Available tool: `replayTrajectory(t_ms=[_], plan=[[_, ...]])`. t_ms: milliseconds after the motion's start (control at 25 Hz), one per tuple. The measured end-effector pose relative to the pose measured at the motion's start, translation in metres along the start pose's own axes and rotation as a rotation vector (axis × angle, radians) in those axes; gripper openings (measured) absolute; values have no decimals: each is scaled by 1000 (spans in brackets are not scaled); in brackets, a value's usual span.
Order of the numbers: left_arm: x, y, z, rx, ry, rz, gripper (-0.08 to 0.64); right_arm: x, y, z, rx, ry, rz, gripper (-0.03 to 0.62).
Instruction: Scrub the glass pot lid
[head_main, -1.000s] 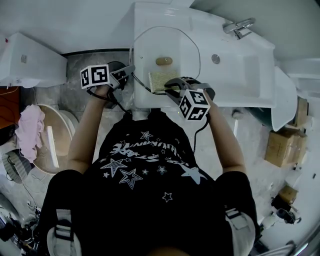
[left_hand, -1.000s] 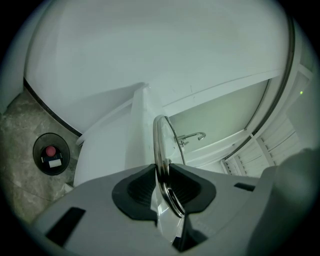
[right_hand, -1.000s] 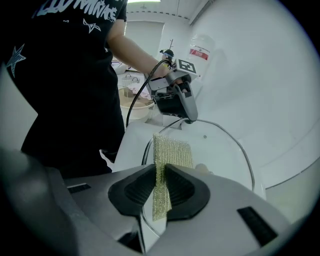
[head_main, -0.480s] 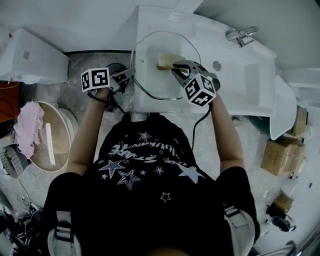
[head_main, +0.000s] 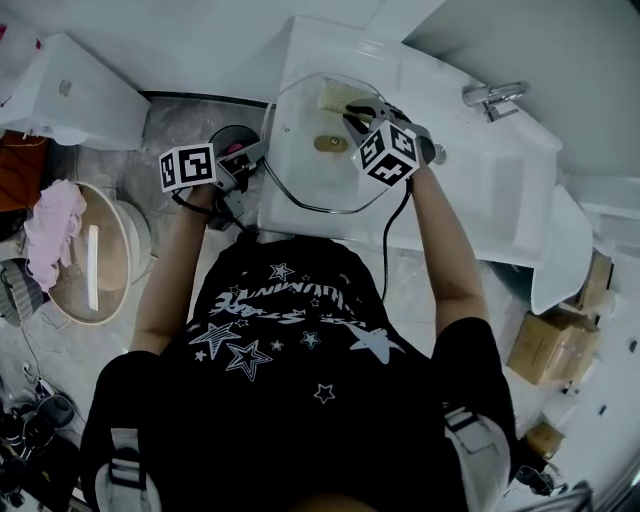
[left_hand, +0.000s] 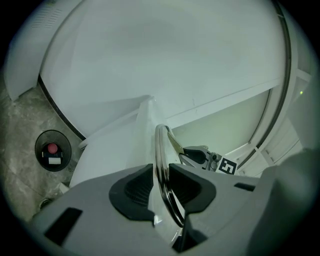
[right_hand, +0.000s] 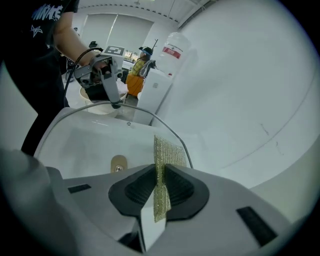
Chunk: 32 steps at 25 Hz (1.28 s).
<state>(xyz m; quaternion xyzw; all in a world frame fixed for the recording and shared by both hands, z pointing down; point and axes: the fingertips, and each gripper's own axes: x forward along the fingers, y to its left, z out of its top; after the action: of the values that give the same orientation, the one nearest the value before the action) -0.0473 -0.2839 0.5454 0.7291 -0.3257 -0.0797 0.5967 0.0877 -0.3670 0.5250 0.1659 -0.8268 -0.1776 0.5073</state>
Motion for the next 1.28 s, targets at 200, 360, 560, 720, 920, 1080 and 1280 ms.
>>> replayTrajectory(t_ms=[200, 360, 560, 720, 920, 1080, 1280], plan=[[-3, 0, 3, -40, -42, -13, 90, 9, -2, 1, -19, 3, 27, 61], [-4, 0, 2, -44, -47, -8, 84, 14, 5, -1, -22, 6, 52, 61], [-5, 1, 2, -54, -57, -3, 75, 10, 20, -1, -17, -6, 93, 63], [-6, 1, 1, -48, -46, 3, 74, 5, 40, 1, -14, -14, 137, 63], [-5, 0, 4, -33, -31, 12, 74, -5, 67, 2, -7, -11, 179, 63], [-6, 2, 5, -24, -16, 17, 72, -16, 88, 5, 30, -18, 227, 63], [-6, 3, 6, -27, -2, 10, 72, -39, 112, 10, 83, -43, 297, 63]])
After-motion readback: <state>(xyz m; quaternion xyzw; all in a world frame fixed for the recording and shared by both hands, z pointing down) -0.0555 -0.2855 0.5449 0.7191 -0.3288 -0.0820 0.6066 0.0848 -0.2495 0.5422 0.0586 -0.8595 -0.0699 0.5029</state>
